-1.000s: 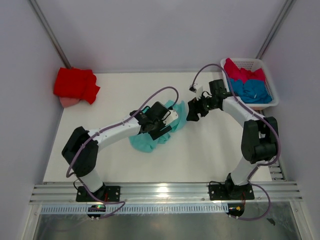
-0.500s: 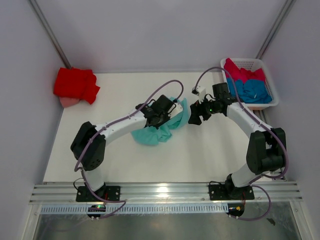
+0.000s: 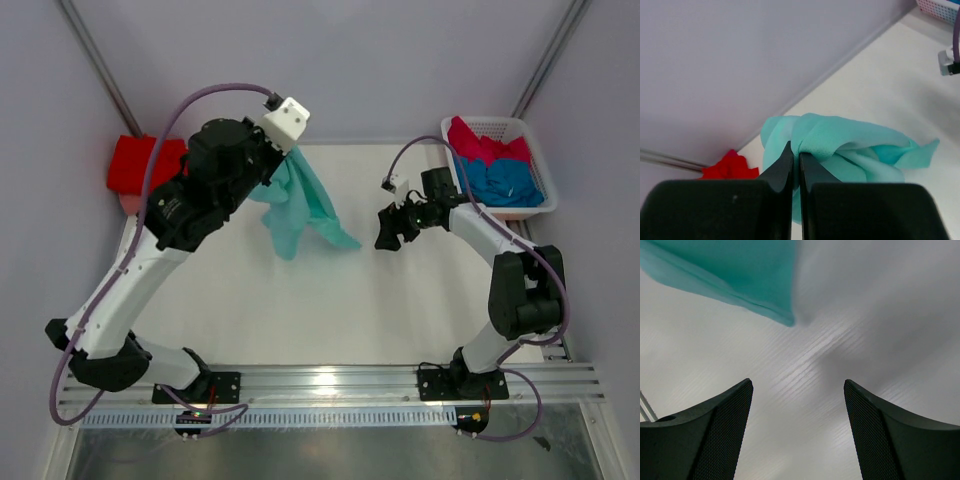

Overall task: Fold and stack the t-shirts
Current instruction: Flatten the tshirt out

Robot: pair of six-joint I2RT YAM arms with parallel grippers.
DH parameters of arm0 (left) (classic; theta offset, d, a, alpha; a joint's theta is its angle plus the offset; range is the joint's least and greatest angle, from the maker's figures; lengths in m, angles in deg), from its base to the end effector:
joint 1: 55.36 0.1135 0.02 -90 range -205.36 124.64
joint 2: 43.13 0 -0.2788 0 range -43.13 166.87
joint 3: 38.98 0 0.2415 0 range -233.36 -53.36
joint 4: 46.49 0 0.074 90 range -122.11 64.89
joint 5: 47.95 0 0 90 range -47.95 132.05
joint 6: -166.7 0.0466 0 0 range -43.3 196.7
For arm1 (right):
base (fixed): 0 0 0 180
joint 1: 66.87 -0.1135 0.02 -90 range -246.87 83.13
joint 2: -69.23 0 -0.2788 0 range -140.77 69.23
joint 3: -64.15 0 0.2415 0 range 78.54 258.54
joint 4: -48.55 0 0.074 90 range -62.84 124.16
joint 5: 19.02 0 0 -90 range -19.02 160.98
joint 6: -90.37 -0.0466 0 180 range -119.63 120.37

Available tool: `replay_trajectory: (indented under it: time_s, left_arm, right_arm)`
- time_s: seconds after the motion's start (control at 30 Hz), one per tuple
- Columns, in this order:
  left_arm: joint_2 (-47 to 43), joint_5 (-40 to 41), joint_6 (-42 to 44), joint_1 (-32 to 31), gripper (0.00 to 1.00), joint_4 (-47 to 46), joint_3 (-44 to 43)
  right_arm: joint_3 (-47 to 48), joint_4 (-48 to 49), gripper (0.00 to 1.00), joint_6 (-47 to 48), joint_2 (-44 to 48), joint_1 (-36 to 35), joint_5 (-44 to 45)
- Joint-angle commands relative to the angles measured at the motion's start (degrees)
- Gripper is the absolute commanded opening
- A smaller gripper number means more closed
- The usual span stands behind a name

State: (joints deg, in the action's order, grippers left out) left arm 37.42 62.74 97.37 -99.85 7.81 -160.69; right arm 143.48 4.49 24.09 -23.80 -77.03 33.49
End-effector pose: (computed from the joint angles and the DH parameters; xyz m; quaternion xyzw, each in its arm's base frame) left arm 0.2045 -0.1779 0.5207 0.3209 0.7095 0.0115 0.6273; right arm 0.3184 0.0859 0.2408 -0.3504 0.8443 0.2755 0.2975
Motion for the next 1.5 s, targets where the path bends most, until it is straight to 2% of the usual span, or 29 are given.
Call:
replay_trajectory:
  time_s: [0.0, 0.27, 0.43, 0.57, 0.73, 0.9, 1.0, 1.03, 1.07, 1.23, 1.3, 1.43, 1.47]
  left_arm:
    - [-0.5, 4.1, 4.6, 0.1, 0.01, 0.0, -1.0]
    - [-1.4, 7.6, 6.8, 0.3, 0.02, -3.2, 0.3]
    - [2.2, -2.2, 1.0, 1.6, 0.0, -1.0, 0.6]
    - [5.8, -2.1, -0.5, 1.6, 0.0, -3.1, 0.8]
    - [8.8, -6.1, -1.9, 1.6, 0.0, -2.7, -1.6]
    - [7.0, 2.4, -3.4, 1.6, 0.0, -8.3, -1.1]
    - [5.1, 7.2, -4.7, 1.6, 0.0, -9.9, -1.3]
    - [4.4, 13.8, -5.2, 1.6, 0.0, -12.5, -1.1]
    - [3.7, 16.0, -6.2, 1.8, 0.0, -14.4, -0.9]
    - [0.0, 26.7, -0.6, 3.1, 0.0, -23.4, -0.4]
    - [-1.5, 28.5, 2.7, 4.1, 0.0, -25.5, 1.4]
    - [-6.8, 29.3, 7.5, 10.4, 0.0, -30.9, 6.2]
    - [-7.6, 30.7, 9.1, 11.4, 0.0, -34.6, 8.7]
  right_arm:
    - [1.1, 1.8, 0.77, -0.5, -1.1, -0.4, 0.3]
    - [1.1, 2.2, 0.77, -0.9, -1.0, -0.7, 0.4]
    - [1.1, 2.5, 0.77, -1.0, -1.6, -0.9, 0.4]
    - [1.1, 2.3, 0.77, -0.8, -1.8, -1.4, 0.7]
    - [0.4, 3.7, 0.76, -1.4, -1.3, -1.3, 2.9]
    - [-1.0, 8.0, 0.76, -5.2, 2.3, -1.3, 10.2]
    - [-1.2, 8.9, 0.76, -6.1, 3.4, -1.3, 11.4]
    - [-1.2, 9.0, 0.76, -6.1, 3.3, -1.3, 11.2]
    - [-1.1, 8.8, 0.76, -6.2, 3.0, -1.3, 11.0]
    - [-0.7, 8.3, 0.76, -6.7, 1.2, -1.3, 9.9]
    - [-0.9, 8.4, 0.76, -6.5, 1.0, -1.3, 9.9]
    - [-0.9, 8.1, 0.76, -6.2, 1.4, -1.4, 9.9]
    - [-0.9, 8.1, 0.76, -6.3, 1.5, -1.3, 9.7]
